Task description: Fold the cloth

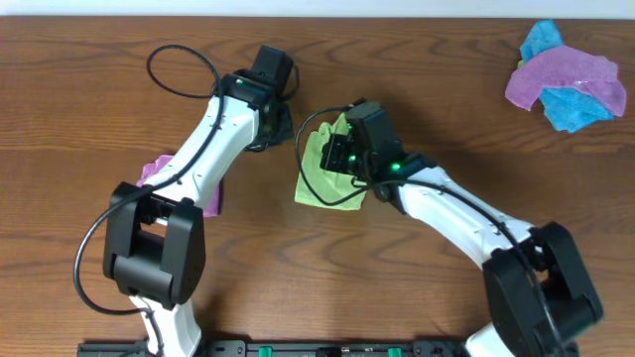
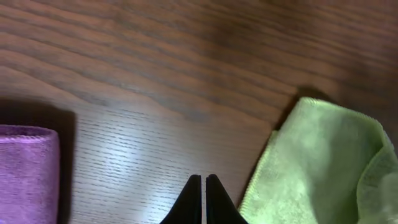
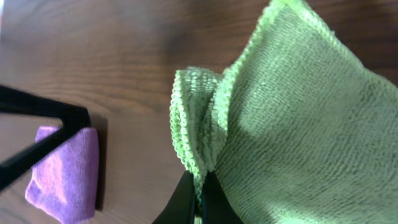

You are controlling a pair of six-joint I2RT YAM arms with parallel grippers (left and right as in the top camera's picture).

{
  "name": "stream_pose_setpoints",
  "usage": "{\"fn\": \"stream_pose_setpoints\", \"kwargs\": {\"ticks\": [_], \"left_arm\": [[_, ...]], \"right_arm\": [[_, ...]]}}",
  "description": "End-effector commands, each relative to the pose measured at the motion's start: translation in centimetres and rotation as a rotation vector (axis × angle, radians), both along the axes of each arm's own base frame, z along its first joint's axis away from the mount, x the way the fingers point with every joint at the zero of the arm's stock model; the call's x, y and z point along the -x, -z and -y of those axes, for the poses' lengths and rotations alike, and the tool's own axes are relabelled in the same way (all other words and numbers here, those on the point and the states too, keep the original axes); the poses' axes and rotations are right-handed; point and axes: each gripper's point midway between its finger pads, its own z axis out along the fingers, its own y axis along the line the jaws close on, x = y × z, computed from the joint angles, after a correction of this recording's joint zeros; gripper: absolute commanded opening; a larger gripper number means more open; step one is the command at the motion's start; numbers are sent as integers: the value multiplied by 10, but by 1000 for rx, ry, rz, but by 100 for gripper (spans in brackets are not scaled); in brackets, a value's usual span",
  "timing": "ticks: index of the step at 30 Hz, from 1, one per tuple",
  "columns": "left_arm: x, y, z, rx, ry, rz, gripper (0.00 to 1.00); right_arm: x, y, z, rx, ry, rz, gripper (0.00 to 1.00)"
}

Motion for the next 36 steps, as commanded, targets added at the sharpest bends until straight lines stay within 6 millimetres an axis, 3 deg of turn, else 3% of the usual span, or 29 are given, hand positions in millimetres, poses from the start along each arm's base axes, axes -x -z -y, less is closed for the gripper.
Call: {"fn": "stream_pose_setpoints", "kwargs": {"ticks": [1,12,13,16,21,25,31,33,36], "left_arm": [[-5,-19,-20,-17,-29,47,6],[-12,-47,-53,10,-109,110,6],[-12,-48,-53,11,-108,112,6],[-12,-49,-53,11,-108,112,6],[-11,-49,-54,11,-109,110,6],[-10,-49,-53,16,-107,106,6],[-6,-48,-54,12,-113,90,6],[-5,-51,-54,22,-136,93,6],[-3,-65,-54,37,-154,122,6]], "right_arm": [[4,4,-13,17,-43,5,1],[26,33,-34,55,-109,-53,2],[27,34,-36,57,-113,-54,7],[29,34,-38,61,-123,-47,41],[28,28,-42,48,-160,-36,76],[23,7,-47,22,-193,1,99],[11,-56,-37,8,-210,123,99],[11,-76,-24,23,-219,164,99],[21,-111,27,123,-191,217,99]]}}
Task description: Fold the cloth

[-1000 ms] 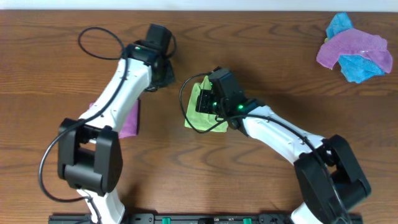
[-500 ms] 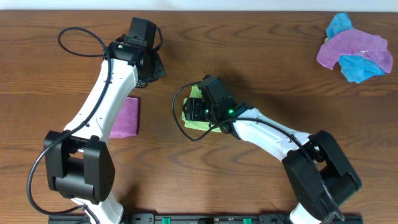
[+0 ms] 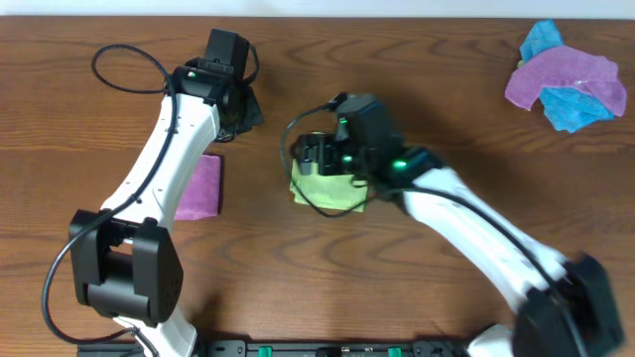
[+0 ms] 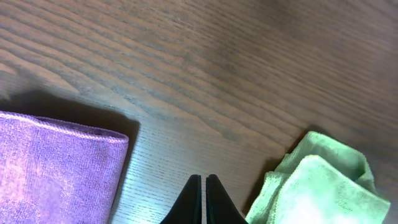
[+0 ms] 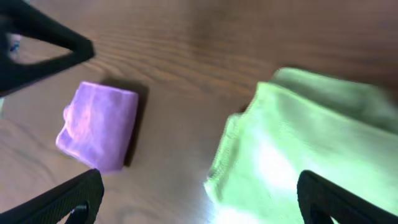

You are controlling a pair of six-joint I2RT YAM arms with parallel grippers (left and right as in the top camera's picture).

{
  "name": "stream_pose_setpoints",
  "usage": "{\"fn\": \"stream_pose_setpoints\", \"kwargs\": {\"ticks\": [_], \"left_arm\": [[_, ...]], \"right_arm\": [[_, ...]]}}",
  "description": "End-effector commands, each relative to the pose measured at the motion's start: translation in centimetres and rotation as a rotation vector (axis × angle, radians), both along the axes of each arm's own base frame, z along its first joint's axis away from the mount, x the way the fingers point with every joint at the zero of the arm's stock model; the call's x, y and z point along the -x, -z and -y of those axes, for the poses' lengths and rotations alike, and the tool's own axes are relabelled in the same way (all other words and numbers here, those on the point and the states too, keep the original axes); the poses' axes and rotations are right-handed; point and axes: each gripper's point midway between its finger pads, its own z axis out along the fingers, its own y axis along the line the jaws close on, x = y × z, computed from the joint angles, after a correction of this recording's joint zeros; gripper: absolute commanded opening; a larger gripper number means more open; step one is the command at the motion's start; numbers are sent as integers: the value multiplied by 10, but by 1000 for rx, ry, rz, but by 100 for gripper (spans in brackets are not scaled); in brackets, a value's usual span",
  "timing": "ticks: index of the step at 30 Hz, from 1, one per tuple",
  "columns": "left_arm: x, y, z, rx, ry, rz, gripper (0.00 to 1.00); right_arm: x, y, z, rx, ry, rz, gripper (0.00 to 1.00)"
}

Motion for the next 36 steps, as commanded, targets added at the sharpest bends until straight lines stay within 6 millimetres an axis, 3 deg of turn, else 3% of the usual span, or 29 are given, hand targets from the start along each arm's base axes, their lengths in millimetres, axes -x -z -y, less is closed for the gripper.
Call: {"fn": "stream_pose_setpoints", "kwargs": {"ticks": [1,5,9,13,19,23,27,36], "left_arm": [[6,-23,-5,11,-32,44,6],[18,-37,-7,16,-43,47,6],[29,-53,-10,29,-63,60,6],[40,-66,-11,37,-70,71,6],[57,-79,-12,44,-75,68,6],[70,-87,-6,46,-55,66,6],[80,-100,2,73,-62,92,6],[121,-134,3,109,-64,151,6]], "right_arm": [[-1,-43,43,78,15,120,99],[26,-61,110,185,71,108,97],[60,-68,151,197,144,109,97],[96,-57,174,178,202,144,98],[149,-36,192,88,293,185,99],[175,-21,211,77,388,205,99],[189,-18,230,93,473,245,99],[186,-23,268,199,654,313,99]]}}
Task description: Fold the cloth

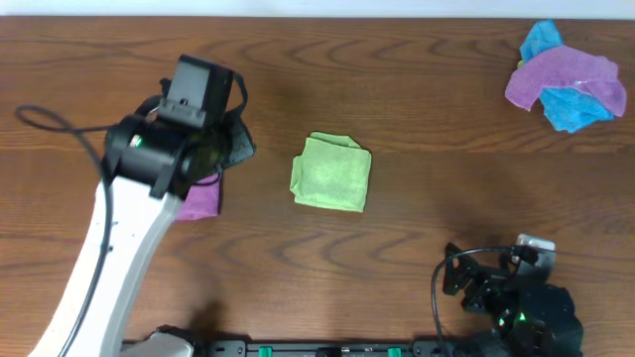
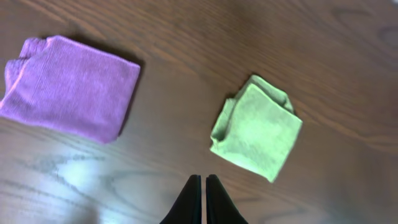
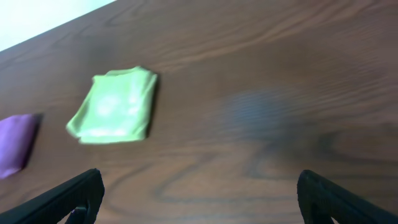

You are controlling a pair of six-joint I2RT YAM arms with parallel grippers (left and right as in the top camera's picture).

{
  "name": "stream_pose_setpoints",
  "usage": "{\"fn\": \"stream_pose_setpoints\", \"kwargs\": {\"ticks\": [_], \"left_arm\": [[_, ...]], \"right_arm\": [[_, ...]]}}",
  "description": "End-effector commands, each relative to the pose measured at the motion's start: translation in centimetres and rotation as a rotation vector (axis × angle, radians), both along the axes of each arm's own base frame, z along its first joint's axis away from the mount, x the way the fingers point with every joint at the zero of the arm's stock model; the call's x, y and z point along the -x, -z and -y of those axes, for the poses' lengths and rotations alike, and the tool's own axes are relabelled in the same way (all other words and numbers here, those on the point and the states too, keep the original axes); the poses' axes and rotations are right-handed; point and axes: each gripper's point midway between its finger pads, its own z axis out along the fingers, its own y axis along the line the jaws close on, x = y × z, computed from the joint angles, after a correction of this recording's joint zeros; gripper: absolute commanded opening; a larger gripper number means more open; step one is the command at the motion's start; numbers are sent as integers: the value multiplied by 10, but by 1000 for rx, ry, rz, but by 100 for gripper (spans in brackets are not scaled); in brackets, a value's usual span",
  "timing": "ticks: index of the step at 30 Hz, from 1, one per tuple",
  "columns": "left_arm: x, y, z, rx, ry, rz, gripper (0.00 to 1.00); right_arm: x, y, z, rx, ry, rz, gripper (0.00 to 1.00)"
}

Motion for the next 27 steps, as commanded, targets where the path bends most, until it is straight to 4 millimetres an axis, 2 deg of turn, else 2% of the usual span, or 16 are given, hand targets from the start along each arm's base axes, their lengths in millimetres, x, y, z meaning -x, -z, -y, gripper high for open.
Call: {"fn": "stream_pose_setpoints", "kwargs": {"ticks": [1,6,14,19,23,27], "left_arm": [[15,-5,-8,10,-42,15,6],[48,17,-16,79,-127,8,6],[76,77,4,345,-185,16,11],[75,122,30,543,-196,-9,15],[65,154,42,658,-242,0,31],[58,176,50,710,-275,10,46]], "right_arm": [[-2,0,25,54,138,17,99],[-2,-1,26,57,143,19,99],[-2,-1,26,57,143,19,99],[-2,-1,26,57,142,18,99],[-2,-1,26,56,142,19,99],[-2,-1,26,56,142,19,99]]}}
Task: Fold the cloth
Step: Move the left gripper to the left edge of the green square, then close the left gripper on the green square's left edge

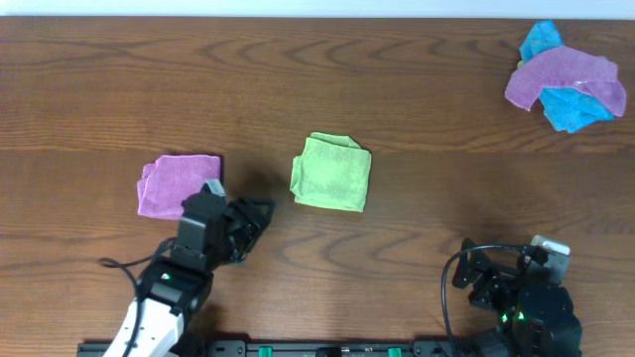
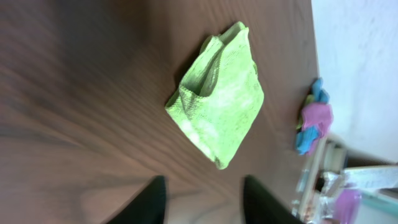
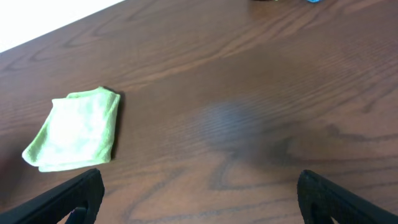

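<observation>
The green cloth (image 1: 331, 173) lies folded into a small square at the middle of the table, also seen in the left wrist view (image 2: 216, 106) and the right wrist view (image 3: 74, 129). My left gripper (image 1: 250, 218) sits low at the front left, pointing toward the cloth and apart from it; its fingers (image 2: 151, 200) stand open with nothing between them. My right gripper (image 3: 198, 198) is drawn back at the front right, wide open and empty, far from the cloth.
A folded purple cloth (image 1: 177, 184) lies at the left of the green one. A heap of blue and purple cloths (image 1: 566, 77) sits at the back right corner. The table's front edge runs close under both arms.
My left arm has dropped back to the front left edge and its gripper has opened. The right arm stays retracted at the front right. The green cloth has not moved.
My right gripper was shut on a corner of the green cloth with the left gripper shut beside it. Then the right gripper was open over the folded cloth. Then the right arm was back at the front edge, and now the left arm is too.
</observation>
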You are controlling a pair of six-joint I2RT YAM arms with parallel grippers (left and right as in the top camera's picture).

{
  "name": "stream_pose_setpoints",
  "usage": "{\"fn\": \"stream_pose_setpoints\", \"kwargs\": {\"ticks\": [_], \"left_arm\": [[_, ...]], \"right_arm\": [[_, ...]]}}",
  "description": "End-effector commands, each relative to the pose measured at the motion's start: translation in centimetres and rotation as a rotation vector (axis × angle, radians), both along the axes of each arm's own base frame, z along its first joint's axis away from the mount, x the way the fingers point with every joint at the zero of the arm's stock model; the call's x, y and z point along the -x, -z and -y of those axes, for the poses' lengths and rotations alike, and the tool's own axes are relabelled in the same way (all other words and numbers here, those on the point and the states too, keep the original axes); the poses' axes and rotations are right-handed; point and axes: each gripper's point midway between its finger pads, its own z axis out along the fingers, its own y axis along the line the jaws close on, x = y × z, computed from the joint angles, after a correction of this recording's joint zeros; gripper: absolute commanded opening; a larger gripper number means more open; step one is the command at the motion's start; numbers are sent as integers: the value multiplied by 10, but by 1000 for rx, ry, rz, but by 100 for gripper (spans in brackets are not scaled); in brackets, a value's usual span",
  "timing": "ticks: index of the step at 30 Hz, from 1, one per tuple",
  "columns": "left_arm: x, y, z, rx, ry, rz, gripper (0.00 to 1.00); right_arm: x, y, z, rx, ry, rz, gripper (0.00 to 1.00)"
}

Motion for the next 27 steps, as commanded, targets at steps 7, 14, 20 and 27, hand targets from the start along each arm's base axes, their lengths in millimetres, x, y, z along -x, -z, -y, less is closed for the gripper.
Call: {"fn": "stream_pose_setpoints", "kwargs": {"ticks": [7,14,20,27], "left_arm": [[-15,28,24,65,-48,-43,76],[-31,47,35,95,-69,-59,83],[-38,65,39,120,-97,-95,93],[-42,76,42,127,-103,-106,97]], "right_arm": [[0,-1,5,-3,30,7,99],[0,-1,5,-3,30,7,99],[0,-1,5,-3,30,7,99],[0,-1,5,-3,30,7,99]]}}
